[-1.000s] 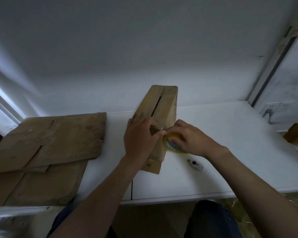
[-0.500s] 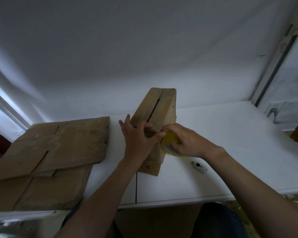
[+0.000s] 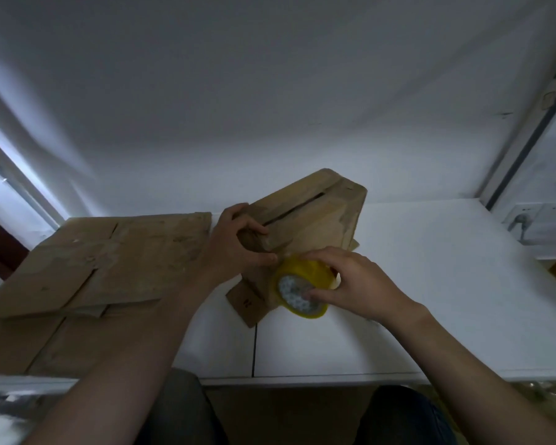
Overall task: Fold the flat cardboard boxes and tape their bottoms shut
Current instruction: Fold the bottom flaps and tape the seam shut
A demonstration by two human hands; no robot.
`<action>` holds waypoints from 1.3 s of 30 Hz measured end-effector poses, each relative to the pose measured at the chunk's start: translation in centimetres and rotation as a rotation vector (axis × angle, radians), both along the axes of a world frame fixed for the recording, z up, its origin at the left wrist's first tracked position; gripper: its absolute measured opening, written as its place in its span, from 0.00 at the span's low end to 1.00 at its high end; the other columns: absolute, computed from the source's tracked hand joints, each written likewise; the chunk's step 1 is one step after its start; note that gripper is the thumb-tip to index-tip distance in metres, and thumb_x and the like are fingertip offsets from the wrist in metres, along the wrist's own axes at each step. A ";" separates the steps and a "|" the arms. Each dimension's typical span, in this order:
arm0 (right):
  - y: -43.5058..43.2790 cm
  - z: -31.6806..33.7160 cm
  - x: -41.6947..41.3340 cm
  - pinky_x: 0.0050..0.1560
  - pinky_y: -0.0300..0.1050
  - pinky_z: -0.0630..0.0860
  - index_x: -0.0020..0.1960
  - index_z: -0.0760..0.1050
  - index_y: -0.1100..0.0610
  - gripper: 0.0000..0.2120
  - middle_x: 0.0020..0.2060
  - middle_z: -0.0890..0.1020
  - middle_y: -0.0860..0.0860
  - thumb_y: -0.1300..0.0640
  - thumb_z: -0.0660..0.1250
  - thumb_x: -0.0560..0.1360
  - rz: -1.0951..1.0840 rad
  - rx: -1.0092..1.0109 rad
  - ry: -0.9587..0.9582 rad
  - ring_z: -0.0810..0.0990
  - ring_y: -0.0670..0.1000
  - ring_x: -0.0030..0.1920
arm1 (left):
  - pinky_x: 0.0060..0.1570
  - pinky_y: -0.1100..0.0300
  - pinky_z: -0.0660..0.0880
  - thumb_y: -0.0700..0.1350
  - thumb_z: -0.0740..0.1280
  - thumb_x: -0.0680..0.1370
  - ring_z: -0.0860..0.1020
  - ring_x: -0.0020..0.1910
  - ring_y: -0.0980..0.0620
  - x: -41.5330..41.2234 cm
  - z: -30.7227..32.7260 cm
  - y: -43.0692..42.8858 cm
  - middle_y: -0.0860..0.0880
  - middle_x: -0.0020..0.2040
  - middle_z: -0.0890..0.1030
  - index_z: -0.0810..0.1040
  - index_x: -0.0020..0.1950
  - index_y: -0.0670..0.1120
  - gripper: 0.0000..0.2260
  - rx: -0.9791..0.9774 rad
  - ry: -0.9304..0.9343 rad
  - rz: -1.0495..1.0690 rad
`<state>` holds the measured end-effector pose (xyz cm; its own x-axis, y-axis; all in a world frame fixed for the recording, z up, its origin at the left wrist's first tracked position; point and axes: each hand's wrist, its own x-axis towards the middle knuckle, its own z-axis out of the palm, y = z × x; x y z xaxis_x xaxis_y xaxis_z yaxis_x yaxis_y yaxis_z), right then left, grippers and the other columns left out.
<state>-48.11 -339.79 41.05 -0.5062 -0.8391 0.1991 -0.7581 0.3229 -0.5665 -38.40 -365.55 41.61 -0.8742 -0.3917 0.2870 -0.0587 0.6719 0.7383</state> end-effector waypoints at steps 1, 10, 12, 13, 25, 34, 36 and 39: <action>-0.4 -0.2 0.3 0.52 0.41 0.76 0.68 0.71 0.37 0.29 0.58 0.75 0.34 0.36 0.74 0.70 0.012 0.001 -0.005 0.73 0.38 0.54 | 0.68 0.46 0.72 0.65 0.82 0.54 0.68 0.71 0.56 0.2 -0.2 -0.7 0.57 0.73 0.66 0.82 0.49 0.62 0.26 0.004 -0.004 -0.015; -3.4 -1.2 2.6 0.48 0.38 0.70 0.70 0.73 0.40 0.31 0.62 0.79 0.39 0.36 0.74 0.70 -0.008 0.029 0.176 0.77 0.44 0.57 | 0.66 0.59 0.63 0.51 0.81 0.67 0.63 0.70 0.55 1.4 0.6 -1.0 0.52 0.73 0.64 0.75 0.64 0.57 0.29 0.028 -0.091 0.126; -3.4 -1.3 2.6 0.47 0.38 0.68 0.69 0.74 0.41 0.30 0.62 0.80 0.41 0.36 0.75 0.70 -0.019 0.028 0.182 0.78 0.45 0.56 | 0.57 0.57 0.71 0.50 0.79 0.71 0.70 0.63 0.53 2.8 -0.3 0.4 0.54 0.62 0.69 0.73 0.65 0.53 0.26 0.140 -0.023 0.294; -3.4 -1.5 2.6 0.47 0.38 0.68 0.69 0.74 0.41 0.30 0.61 0.80 0.41 0.37 0.75 0.70 -0.023 0.026 0.170 0.78 0.44 0.54 | 0.50 0.57 0.73 0.50 0.76 0.74 0.74 0.58 0.51 3.6 -0.9 1.2 0.53 0.57 0.72 0.72 0.62 0.52 0.21 0.223 -0.007 0.366; 0.7 -3.1 -0.6 0.43 0.41 0.75 0.55 0.83 0.42 0.10 0.46 0.82 0.38 0.40 0.68 0.77 -0.253 0.011 0.003 0.79 0.40 0.43 | 0.55 0.46 0.82 0.54 0.77 0.71 0.83 0.57 0.46 4.3 -4.7 8.0 0.46 0.63 0.81 0.74 0.71 0.49 0.31 0.869 -0.028 0.243; 7.1 -11.4 -2.5 0.50 0.49 0.77 0.55 0.75 0.58 0.18 0.48 0.79 0.53 0.43 0.68 0.78 -0.661 0.499 -0.118 0.81 0.56 0.48 | 0.40 0.58 0.83 0.40 0.67 0.81 0.81 0.58 0.43 4.2 -4.2 9.0 0.43 0.66 0.78 0.73 0.74 0.46 0.20 0.950 0.018 0.296; 6.9 -11.5 -2.3 0.49 0.48 0.76 0.55 0.79 0.57 0.16 0.49 0.78 0.53 0.45 0.69 0.78 -0.634 0.486 -0.105 0.80 0.56 0.48 | 0.41 0.57 0.83 0.41 0.67 0.81 0.81 0.58 0.42 4.1 -4.2 9.0 0.43 0.66 0.77 0.73 0.73 0.47 0.19 0.942 0.019 0.307; 6.6 -11.5 -2.6 0.44 0.45 0.73 0.55 0.81 0.52 0.12 0.47 0.78 0.50 0.46 0.69 0.78 -0.593 0.464 -0.109 0.78 0.52 0.44 | 0.41 0.57 0.83 0.42 0.67 0.81 0.82 0.57 0.43 4.1 -3.9 9.1 0.42 0.66 0.77 0.73 0.72 0.46 0.19 0.940 0.015 0.316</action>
